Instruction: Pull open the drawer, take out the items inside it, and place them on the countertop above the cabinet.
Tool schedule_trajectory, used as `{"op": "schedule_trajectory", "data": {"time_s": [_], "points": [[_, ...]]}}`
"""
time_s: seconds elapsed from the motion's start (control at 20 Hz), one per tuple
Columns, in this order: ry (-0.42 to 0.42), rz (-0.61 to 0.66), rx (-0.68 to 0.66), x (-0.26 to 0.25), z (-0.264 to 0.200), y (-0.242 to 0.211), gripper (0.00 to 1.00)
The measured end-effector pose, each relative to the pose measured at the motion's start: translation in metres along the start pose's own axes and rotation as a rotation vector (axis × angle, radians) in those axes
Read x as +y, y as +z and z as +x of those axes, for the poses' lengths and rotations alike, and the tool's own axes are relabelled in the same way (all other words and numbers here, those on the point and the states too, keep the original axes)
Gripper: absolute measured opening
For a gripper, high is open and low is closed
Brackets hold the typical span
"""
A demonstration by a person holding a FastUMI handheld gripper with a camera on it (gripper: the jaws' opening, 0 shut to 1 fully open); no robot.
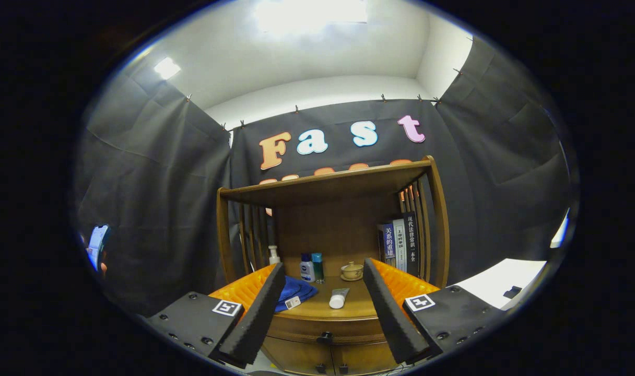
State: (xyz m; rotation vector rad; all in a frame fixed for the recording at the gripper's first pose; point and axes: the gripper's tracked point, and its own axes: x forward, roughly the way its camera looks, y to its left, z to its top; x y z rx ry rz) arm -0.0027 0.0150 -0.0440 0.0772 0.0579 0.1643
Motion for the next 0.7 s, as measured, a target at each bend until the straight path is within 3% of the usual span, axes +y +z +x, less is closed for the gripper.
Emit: {"op": "schedule_trajectory", "data": {"time_s": [0.7], "points": [[0.006,0.041,0.017,0.0003,0.0017,-0.0068,0.98]]}}
